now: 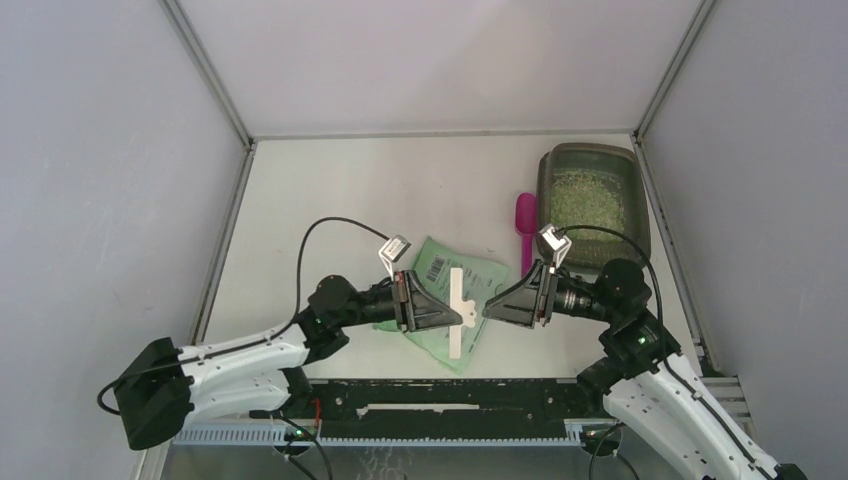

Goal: Fill the litter box with clean litter
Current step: Pick up the clamp at the center of the board.

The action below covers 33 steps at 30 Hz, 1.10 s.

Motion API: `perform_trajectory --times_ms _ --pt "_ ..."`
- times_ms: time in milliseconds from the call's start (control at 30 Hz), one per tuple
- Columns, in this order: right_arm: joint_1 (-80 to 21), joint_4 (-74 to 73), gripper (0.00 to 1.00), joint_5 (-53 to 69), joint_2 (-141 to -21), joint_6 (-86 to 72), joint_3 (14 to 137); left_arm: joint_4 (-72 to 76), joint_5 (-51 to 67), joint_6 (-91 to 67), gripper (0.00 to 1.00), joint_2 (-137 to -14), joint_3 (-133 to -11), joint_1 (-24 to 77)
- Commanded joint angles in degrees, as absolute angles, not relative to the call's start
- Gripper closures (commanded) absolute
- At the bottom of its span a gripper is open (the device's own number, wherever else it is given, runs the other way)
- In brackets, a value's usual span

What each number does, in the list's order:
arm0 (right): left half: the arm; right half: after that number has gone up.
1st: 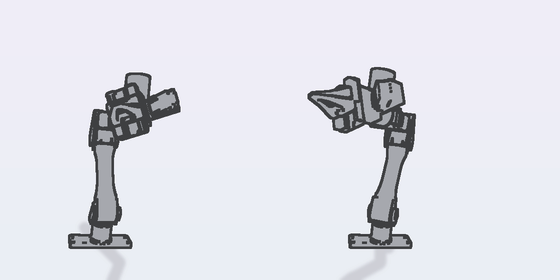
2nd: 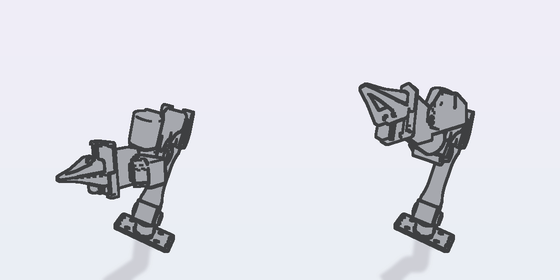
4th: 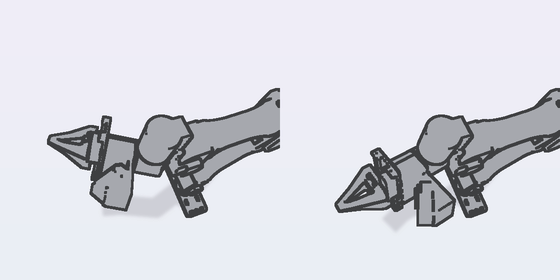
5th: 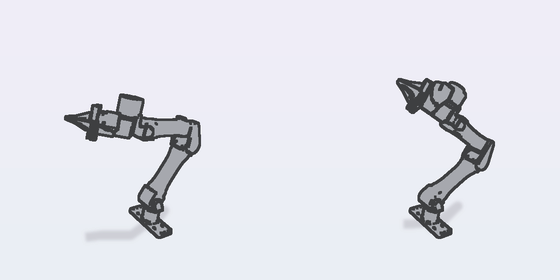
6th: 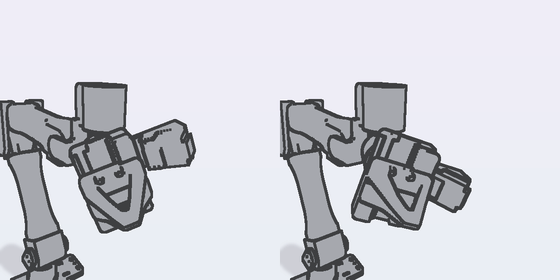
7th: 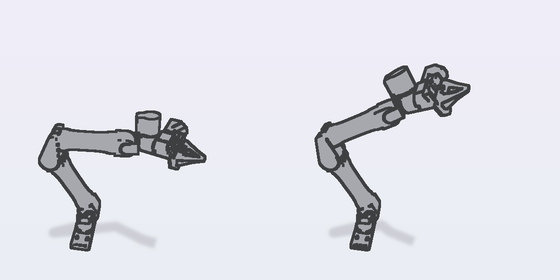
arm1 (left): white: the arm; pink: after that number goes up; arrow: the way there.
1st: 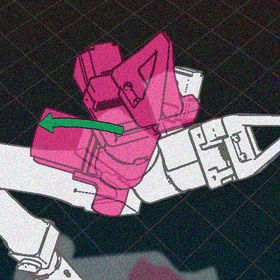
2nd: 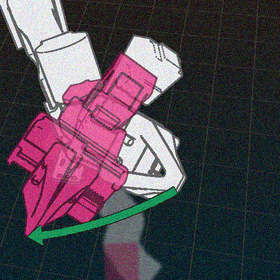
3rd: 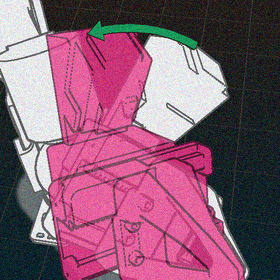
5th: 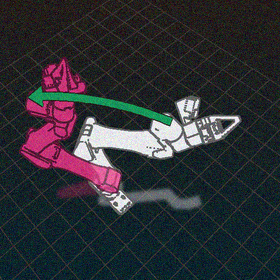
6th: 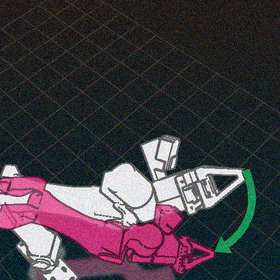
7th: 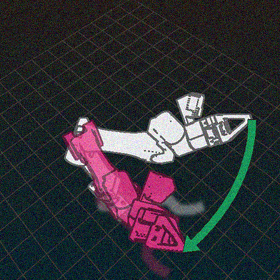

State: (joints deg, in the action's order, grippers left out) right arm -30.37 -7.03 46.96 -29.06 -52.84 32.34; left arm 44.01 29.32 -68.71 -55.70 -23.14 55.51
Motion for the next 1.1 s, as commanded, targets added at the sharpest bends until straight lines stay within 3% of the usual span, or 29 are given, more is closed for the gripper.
perform_trajectory --times_ms 0,300,567,867,967,1067 --pt "-31.01 -5.56 0.19 43.93 -29.78 -56.32 33.93 53.04 30.2 -74.12 0.94 -57.95 -22.29 55.06" --pt "-33.57 -6.58 0.29 41.17 -32.08 -56.77 33.93 54.83 29.87 -75.14 0.95 -60.29 -22.34 54.98" --pt "-34.89 -4.37 0.44 40.96 -32.77 -57.58 33.93 56.07 30.02 -75.62 0.96 -62.62 -22.16 54.93" --pt "-35.92 -4.37 0.52 40.63 -33.13 -57.25 33.93 58.21 29.95 -76.45 0.97 -64.13 -21.71 54.84" --pt "-36.03 -5.06 0.62 40.27 -33.04 -57.07 33.93 58.74 29.94 -76.73 0.96 -64.42 -21.54 54.84" --pt "-36.12 -6.04 0.9 39.73 -33.06 -56.76 33.93 58.97 30.04 -76.95 0.86 -64.5 -21.53 54.76"
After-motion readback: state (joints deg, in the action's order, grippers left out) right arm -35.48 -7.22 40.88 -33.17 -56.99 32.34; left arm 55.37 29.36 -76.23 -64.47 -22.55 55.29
